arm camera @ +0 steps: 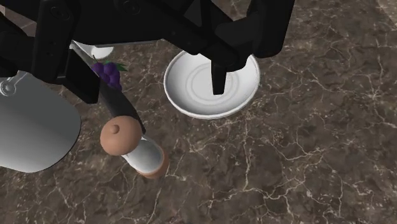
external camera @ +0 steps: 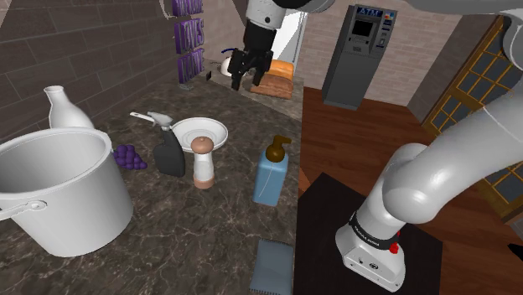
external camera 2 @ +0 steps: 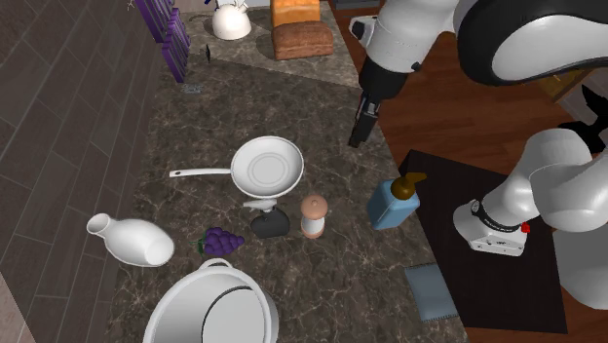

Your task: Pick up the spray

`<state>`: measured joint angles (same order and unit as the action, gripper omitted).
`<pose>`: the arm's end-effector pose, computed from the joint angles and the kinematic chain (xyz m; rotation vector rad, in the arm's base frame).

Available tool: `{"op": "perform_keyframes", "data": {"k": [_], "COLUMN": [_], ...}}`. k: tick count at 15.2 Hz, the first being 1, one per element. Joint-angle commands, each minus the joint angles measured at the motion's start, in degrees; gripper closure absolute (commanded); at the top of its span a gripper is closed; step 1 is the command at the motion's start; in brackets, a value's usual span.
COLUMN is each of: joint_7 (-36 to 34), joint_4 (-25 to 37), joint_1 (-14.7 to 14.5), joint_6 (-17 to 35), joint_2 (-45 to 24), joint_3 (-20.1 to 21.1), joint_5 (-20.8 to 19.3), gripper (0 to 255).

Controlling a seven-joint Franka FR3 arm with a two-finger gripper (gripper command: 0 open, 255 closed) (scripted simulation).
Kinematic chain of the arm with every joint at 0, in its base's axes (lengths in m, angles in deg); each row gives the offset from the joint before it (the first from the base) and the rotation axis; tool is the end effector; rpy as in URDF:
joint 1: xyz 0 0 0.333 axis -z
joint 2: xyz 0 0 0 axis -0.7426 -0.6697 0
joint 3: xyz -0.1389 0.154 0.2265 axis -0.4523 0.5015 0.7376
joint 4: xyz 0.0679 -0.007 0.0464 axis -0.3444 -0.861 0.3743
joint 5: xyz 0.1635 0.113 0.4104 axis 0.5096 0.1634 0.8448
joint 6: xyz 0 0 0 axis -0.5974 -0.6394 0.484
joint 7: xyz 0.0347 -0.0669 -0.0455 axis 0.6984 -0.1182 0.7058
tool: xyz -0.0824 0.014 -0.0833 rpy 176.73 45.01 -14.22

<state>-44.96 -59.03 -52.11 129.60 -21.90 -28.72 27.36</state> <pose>0.5212 0.0974 0.5475 -3.0297 -0.0542 -0.2023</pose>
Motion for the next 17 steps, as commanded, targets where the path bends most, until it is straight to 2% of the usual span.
{"op": "perform_keyframes", "data": {"k": [1, 9, 17], "joint_7": [-0.3, -1.7, -3.3], "joint_4": [2.4, 15.2, 31.3], "joint_1": [-0.8, -3.8, -8.0], "joint_6": [0.8, 2.2, 0.2], "joint_2": [-3.7, -20.1, -36.8], "joint_3": [1.3, 5.5, 8.3], "joint_5": [-0.2, -3.0, -7.7], "gripper": [0, 0, 0]}}
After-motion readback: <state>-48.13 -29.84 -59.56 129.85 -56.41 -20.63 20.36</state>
